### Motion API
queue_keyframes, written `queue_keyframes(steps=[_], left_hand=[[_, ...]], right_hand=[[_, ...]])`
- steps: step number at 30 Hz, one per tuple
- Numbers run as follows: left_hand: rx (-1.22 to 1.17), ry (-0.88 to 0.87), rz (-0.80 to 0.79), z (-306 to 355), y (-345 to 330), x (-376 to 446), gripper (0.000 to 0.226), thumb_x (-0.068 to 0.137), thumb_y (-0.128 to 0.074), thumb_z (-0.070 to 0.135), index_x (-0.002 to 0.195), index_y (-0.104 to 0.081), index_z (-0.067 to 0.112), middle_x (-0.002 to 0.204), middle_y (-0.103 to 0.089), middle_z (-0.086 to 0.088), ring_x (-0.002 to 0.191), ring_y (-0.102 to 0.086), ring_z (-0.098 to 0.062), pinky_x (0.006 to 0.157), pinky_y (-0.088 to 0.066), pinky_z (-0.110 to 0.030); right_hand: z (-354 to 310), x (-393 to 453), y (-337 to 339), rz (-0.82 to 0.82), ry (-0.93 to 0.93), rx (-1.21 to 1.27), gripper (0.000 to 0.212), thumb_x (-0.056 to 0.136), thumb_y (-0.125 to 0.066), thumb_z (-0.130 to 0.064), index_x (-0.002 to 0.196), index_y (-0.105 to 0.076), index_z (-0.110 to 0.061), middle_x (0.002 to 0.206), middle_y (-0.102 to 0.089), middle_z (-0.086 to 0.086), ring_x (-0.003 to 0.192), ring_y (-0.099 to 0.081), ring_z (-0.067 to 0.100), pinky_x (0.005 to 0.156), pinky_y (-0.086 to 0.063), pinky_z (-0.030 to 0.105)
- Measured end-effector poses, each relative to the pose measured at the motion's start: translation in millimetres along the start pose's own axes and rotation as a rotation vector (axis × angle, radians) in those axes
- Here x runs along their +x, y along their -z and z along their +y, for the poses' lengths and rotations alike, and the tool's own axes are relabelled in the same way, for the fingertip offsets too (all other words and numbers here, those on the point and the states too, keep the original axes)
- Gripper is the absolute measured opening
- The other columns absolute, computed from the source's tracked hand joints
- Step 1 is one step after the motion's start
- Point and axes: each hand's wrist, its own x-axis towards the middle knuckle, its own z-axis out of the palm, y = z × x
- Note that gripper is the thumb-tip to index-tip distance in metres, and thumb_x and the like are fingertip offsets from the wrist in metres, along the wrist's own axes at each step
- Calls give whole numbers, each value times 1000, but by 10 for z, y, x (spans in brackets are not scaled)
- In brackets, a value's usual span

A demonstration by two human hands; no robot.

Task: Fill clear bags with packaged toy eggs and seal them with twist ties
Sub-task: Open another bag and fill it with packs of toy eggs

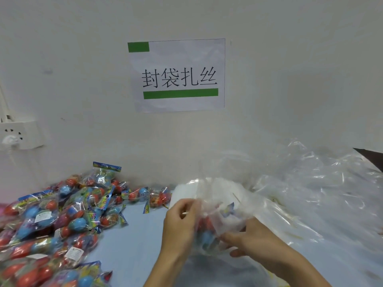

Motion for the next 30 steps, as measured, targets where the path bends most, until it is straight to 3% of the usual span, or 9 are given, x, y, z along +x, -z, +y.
queue_keyframes(steps=[3, 5, 8, 12, 14, 18, 21, 25, 30], left_hand=[[-61, -72, 187, 11, 32, 2, 17, 93, -65, 12, 77, -69, 10, 74, -70, -6, 69, -60, -11, 65, -48, -24], [-102, -84, 302, 17, 81, 36, 16, 94, -65, 13, 78, -66, 10, 74, -69, -6, 70, -62, -12, 67, -48, -26], [-110, -51, 334, -11, 95, 48, 14, 95, -64, 17, 83, -64, 10, 75, -70, -6, 71, -63, -17, 68, -49, -30], [-78, -109, 369, 0, 58, 30, 15, 97, -61, 20, 83, -61, 14, 71, -68, 6, 67, -61, -8, 64, -47, -21], [-97, -165, 440, 24, 70, 44, 18, 98, -58, 17, 81, -57, 15, 67, -65, 13, 64, -58, -2, 61, -46, -15], [-85, -99, 454, -10, 56, 22, 18, 100, -54, 15, 82, -56, 15, 72, -65, 5, 62, -59, -3, 60, -44, -20], [-84, -126, 546, 5, 65, 17, 20, 102, -49, 18, 83, -53, 22, 76, -62, 6, 61, -57, 5, 57, -43, -13], [-90, -26, 577, -12, 89, 40, 22, 104, -44, 24, 83, -49, 22, 77, -59, 2, 66, -54, -11, 59, -42, -27], [-85, 67, 632, -50, 120, 70, 19, 104, -42, 26, 88, -50, 19, 84, -62, -5, 64, -51, -18, 55, -38, -33]], right_hand=[[-8, 8, 69, 64, 25, 59, 55, 58, -79, -42, 111, -70, -33, 99, -77, -8, 93, -73, 8, 74, -59, 28], [-9, 10, 156, 97, 78, 163, 59, 58, -82, -39, 114, -65, -41, 103, -76, -9, 95, -73, 8, 79, -56, 31], [-4, 13, 219, 101, 74, 279, 49, 69, -83, -32, 115, -64, -29, 105, -76, 1, 94, -73, 17, 78, -53, 31], [-11, 50, 146, 225, 156, 209, 11, 87, -73, -10, 92, -74, -19, 90, -77, 6, 80, -74, 16, 67, -51, 25], [-42, 53, 159, 296, 227, 221, 18, 82, -74, -5, 85, -76, -22, 78, -74, 3, 72, -73, 15, 61, -51, 21], [-46, 45, 149, 279, 268, 171, 19, 69, -74, -15, 75, -74, -33, 74, -73, -1, 67, -71, 11, 55, -49, 16], [-25, 61, 165, 304, 286, 244, 15, 69, -75, -13, 77, -73, -26, 72, -70, -1, 67, -69, 12, 56, -50, 20], [6, 75, 198, 322, 206, 271, 22, 83, -69, 2, 74, -69, -18, 68, -65, 2, 64, -66, 14, 65, -46, 30], [-21, 63, 256, 339, 192, 360, 25, 86, -63, -1, 72, -66, -20, 73, -67, 2, 66, -63, 13, 65, -45, 30]])
